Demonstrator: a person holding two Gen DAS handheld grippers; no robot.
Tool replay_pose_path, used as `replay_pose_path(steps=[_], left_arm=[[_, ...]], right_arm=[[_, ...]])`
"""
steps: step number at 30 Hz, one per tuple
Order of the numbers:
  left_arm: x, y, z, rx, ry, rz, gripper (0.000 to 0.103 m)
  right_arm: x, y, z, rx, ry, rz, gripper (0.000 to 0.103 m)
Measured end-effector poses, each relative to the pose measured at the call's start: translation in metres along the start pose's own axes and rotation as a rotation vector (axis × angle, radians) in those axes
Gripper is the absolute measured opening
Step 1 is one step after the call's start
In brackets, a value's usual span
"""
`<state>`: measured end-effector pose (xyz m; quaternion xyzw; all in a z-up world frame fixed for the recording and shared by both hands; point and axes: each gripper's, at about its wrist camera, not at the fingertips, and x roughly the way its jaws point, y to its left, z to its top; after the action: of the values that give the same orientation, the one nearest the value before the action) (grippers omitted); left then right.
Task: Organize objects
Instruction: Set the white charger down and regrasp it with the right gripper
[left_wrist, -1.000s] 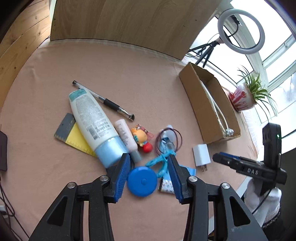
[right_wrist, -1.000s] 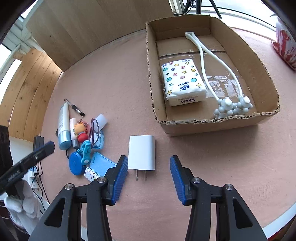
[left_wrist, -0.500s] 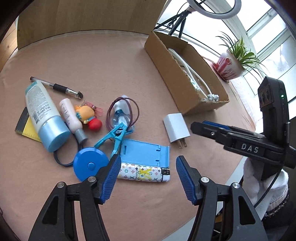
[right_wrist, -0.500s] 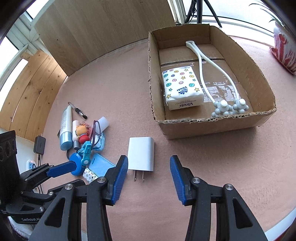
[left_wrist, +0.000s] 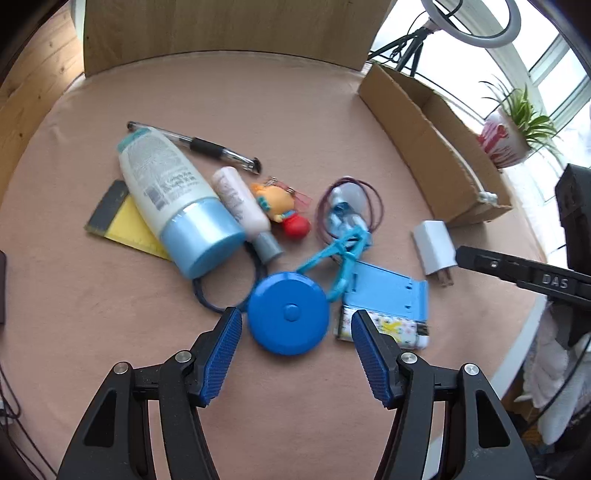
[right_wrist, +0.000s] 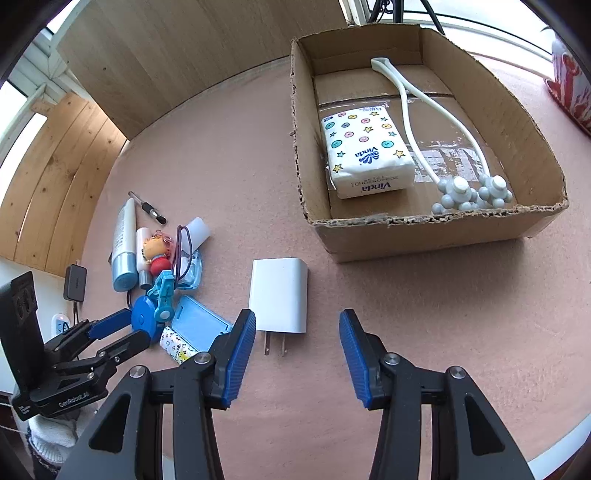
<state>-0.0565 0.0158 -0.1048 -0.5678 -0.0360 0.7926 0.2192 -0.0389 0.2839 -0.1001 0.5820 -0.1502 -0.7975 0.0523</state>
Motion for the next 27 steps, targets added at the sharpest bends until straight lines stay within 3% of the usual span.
replay_pose_path(steps=[10, 19, 27], left_arm=[[0.013, -0.016, -0.002, 0.033, -0.006, 0.095, 0.066], [0.006, -0.001, -0.005, -0.004, -0.034, 0.124, 0.055], [0.002, 0.007, -0.006, -0.026, -0.039, 0.125, 0.055]], right_arm=[[0.012, 0.006, 0.006, -0.019, 0.021, -0.038, 0.045], [0.021, 0.022, 0.014, -0.064, 0.015, -0.08, 0.047], [0.033, 0.04, 0.015, -0.161, 0.022, -0.179, 0.047]])
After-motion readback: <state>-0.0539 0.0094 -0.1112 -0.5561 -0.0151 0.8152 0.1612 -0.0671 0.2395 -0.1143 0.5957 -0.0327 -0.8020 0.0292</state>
